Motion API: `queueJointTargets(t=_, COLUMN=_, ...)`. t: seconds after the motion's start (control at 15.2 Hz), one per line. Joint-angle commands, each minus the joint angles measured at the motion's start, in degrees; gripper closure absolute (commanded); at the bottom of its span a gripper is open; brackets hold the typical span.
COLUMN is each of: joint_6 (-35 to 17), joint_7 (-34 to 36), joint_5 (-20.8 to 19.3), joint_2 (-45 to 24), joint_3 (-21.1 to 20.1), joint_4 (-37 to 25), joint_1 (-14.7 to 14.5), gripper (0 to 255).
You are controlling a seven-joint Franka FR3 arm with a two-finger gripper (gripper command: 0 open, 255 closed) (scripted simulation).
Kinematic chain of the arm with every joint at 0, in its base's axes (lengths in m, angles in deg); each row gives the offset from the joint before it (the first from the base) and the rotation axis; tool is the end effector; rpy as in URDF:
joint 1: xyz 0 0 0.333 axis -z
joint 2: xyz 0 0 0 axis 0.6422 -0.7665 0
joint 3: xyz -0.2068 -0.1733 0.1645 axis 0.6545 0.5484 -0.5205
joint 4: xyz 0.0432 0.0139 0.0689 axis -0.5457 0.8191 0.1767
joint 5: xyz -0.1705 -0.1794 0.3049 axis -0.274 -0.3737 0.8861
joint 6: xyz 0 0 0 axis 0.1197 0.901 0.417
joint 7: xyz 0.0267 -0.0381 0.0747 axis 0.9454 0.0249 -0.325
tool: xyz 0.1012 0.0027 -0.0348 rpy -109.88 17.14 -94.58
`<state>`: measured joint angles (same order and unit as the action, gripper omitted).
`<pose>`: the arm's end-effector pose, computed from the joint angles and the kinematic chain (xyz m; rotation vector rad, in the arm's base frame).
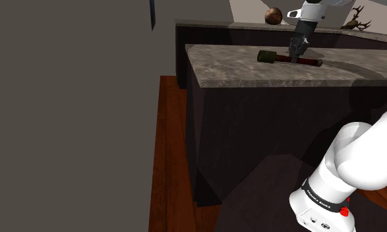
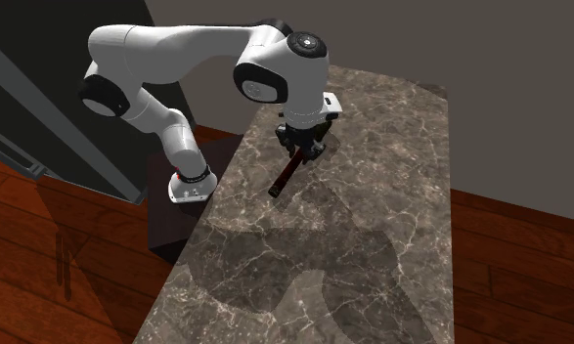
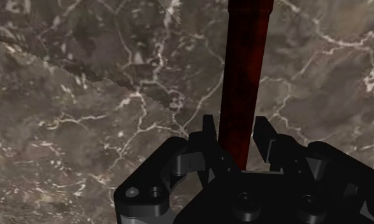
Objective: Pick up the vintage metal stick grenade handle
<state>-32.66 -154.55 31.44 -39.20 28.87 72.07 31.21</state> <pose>0.3604 -0.3110 0.6284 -2.9020 -1.1153 -0.0393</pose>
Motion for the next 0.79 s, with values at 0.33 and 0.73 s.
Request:
queueJointTargets(t=0.33, joint_6=1.6, joint_7=-0.2, joint_5=0.3, joint_2=-0.6, joint_3=0.0, joint_4=-2.1, joint_1=-0.2, gripper=255)
queueJointTargets(t=0.73, joint_6=6.2, joint_7=-1.1, joint_5=1.5, joint_2=-2.6, joint_3=0.4, joint_4=-8.4, joint_1=-0.7, gripper=255)
